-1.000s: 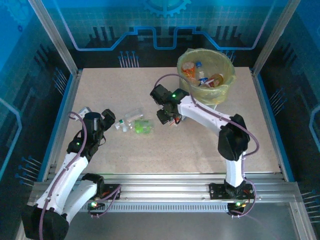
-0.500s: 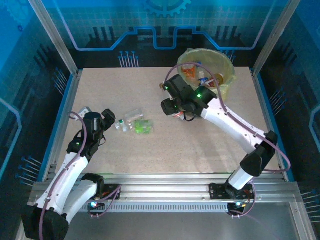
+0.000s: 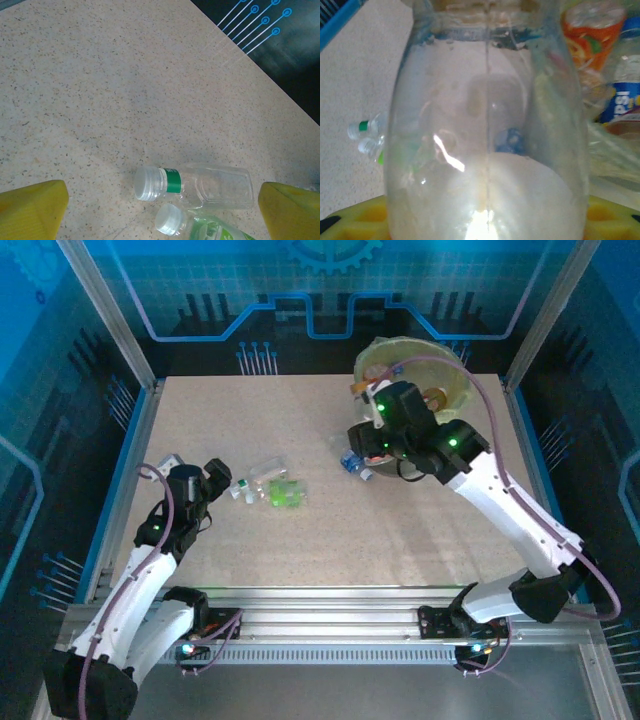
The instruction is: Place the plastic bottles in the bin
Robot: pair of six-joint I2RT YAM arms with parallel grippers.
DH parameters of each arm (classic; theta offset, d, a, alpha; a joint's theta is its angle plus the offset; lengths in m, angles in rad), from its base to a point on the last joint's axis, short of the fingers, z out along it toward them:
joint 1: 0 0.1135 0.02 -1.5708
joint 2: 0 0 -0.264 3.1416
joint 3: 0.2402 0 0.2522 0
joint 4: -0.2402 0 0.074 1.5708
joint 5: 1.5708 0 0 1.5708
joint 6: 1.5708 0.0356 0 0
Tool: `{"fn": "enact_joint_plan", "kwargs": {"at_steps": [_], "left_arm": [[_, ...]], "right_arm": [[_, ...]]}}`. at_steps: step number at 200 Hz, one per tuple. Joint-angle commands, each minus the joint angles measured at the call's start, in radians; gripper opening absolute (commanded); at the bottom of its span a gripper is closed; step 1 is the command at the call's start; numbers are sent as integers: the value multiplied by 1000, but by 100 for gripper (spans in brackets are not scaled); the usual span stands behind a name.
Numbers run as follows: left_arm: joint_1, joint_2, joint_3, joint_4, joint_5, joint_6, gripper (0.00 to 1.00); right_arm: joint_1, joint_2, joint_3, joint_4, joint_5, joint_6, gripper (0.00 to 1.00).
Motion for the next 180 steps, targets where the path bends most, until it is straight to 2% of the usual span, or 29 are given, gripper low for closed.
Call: {"fn": "enact_joint_plan", "kwargs": {"at_steps": [1,44,89,180], "left_arm": [[11,7,-12,22,17,-19,99],[11,8,-12,25,17,-19,99],[11,9,-12,25,17,-18,99],[11,18,-6,25,15,-13,99]], "right_arm": [[-56,-52,-22,70,-50,37,14],[-159,-100,-47,122,-107,66,14],[-264,-84,-6,127,-169,67,15],[-420,74,148,111,-205,27,15]]}}
